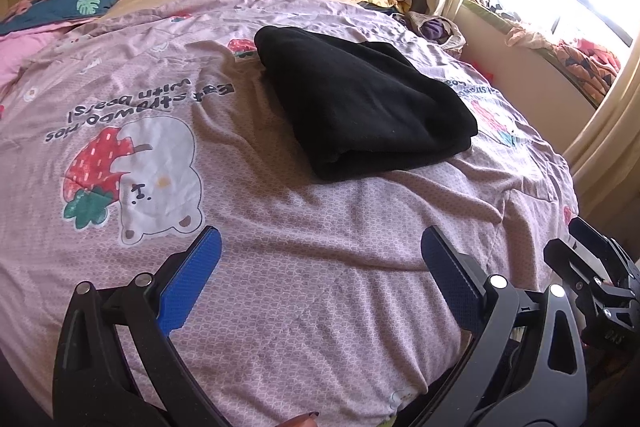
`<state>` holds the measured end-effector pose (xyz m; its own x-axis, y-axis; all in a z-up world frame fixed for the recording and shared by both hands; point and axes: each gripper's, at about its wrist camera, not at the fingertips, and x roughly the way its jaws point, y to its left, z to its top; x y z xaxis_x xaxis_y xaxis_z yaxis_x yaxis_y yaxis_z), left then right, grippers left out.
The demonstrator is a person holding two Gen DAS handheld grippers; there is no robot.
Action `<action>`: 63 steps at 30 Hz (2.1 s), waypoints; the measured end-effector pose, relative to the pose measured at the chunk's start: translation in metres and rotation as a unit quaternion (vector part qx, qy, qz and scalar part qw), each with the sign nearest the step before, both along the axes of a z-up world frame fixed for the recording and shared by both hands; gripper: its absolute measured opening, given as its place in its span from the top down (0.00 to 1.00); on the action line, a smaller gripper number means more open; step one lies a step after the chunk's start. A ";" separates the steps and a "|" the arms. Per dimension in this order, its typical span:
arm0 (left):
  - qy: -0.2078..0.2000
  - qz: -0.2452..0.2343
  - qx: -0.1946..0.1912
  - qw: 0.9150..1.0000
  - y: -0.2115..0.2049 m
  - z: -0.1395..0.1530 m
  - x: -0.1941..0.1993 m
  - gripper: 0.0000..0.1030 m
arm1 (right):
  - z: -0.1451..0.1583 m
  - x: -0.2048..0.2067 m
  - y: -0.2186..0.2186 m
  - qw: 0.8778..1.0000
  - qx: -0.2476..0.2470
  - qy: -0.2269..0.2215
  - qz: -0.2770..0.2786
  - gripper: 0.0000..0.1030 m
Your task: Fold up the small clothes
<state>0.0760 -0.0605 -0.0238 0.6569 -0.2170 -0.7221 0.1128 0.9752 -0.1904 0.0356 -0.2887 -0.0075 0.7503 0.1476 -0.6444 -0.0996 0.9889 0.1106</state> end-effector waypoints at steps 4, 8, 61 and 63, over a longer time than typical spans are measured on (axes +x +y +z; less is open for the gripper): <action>0.001 0.000 -0.001 1.000 0.000 0.001 0.000 0.09 | 0.000 -0.001 0.001 1.000 0.000 0.000 0.002 0.04; 0.001 0.001 0.001 1.000 -0.001 0.001 0.000 0.09 | 0.000 -0.001 0.002 1.000 -0.001 0.001 0.003 0.04; 0.030 0.050 0.037 0.998 0.034 -0.009 0.006 0.09 | 0.012 -0.015 -0.088 0.990 0.046 -0.008 -0.131 0.04; 0.041 0.088 0.039 0.995 0.067 -0.011 0.012 0.09 | 0.013 -0.022 -0.132 0.979 0.047 -0.005 -0.197 0.04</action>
